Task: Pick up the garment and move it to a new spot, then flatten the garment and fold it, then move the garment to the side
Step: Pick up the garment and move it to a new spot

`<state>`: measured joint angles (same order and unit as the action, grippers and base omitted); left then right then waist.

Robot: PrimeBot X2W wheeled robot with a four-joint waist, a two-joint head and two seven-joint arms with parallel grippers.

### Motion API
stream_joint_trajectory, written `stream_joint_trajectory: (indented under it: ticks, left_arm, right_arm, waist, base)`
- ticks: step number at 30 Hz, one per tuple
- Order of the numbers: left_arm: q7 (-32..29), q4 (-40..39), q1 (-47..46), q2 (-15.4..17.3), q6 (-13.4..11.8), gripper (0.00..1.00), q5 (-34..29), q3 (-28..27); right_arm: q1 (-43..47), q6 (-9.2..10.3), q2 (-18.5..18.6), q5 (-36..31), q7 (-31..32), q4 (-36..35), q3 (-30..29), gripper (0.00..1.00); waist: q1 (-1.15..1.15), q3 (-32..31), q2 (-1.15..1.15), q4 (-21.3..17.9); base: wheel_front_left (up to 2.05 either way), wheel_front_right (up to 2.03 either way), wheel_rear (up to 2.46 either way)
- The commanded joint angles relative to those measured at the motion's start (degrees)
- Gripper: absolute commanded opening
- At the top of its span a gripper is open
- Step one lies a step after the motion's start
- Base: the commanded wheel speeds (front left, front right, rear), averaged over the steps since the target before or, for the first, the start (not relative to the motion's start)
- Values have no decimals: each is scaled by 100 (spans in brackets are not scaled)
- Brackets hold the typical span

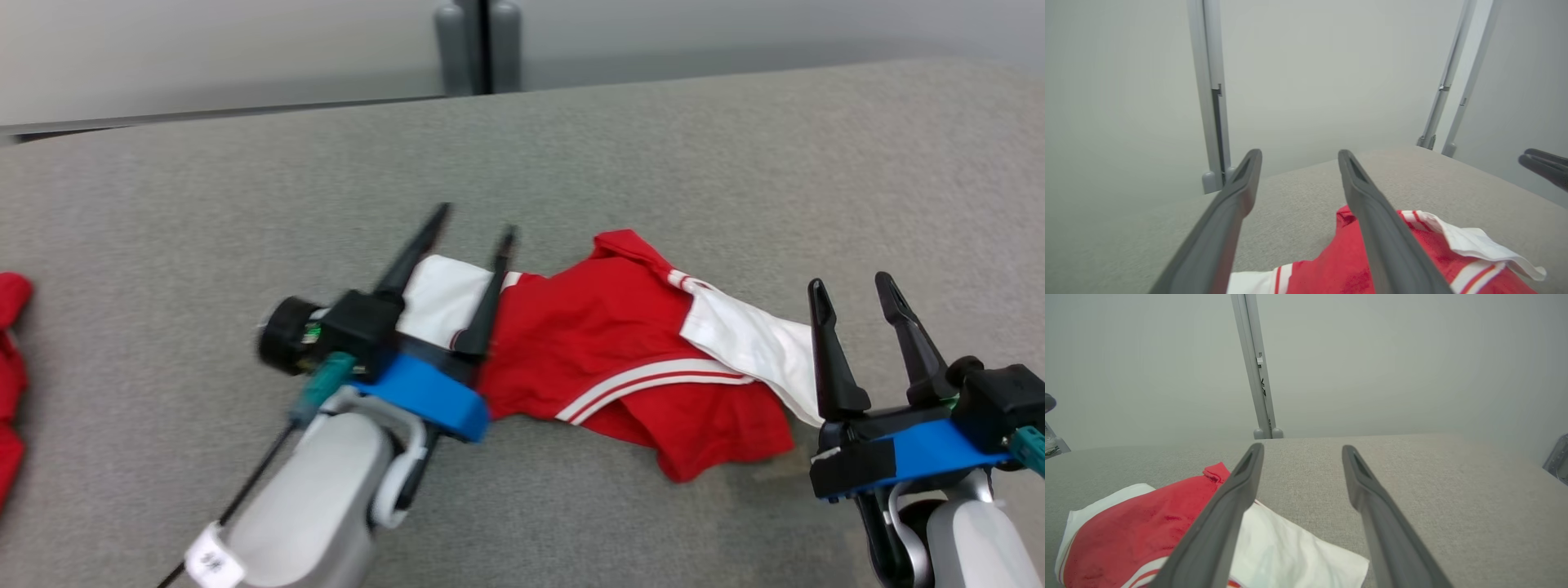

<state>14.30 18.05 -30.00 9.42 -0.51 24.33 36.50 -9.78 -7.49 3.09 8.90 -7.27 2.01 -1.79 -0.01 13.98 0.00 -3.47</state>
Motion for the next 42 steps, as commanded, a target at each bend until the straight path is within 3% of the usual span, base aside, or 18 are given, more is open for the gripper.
stream_joint_trajectory:
  ticks: [1, 8, 14, 27, 42]
  left_arm:
    - [48, -58, 169, 166, -152, 100, 99, -275]
    - [89, -293, 759, 626, -521, 100, 313, -1264]
    - [92, -560, 1408, 872, -527, 100, 277, -1778]
    - [4, -796, 2185, 1061, -558, 100, 249, -1679]
    - [-115, -1084, 2363, 1170, -699, 100, 294, -1685]
  right_arm:
    - [88, -1, 32, -35, 64, -72, -3, 100]
    - [244, -1, 86, -66, 229, -164, 3, 100]
    - [379, -1, 101, -61, 312, -197, 27, 100]
    - [833, -1, 123, -84, 447, -270, 17, 100]
    - [898, -1, 57, -102, 496, -365, -15, 100]
  waist:
    - [1, -42, 0, 165]
    - [1, -279, 0, 602]
    - [1, -489, 0, 660]
    - [1, -910, 0, 503]
    - [1, -899, 0, 461]
  base:
    - [0, 0, 0]
    - [0, 0, 0]
    - [0, 0, 0]
    - [0, 0, 0]
    - [0, 0, 0]
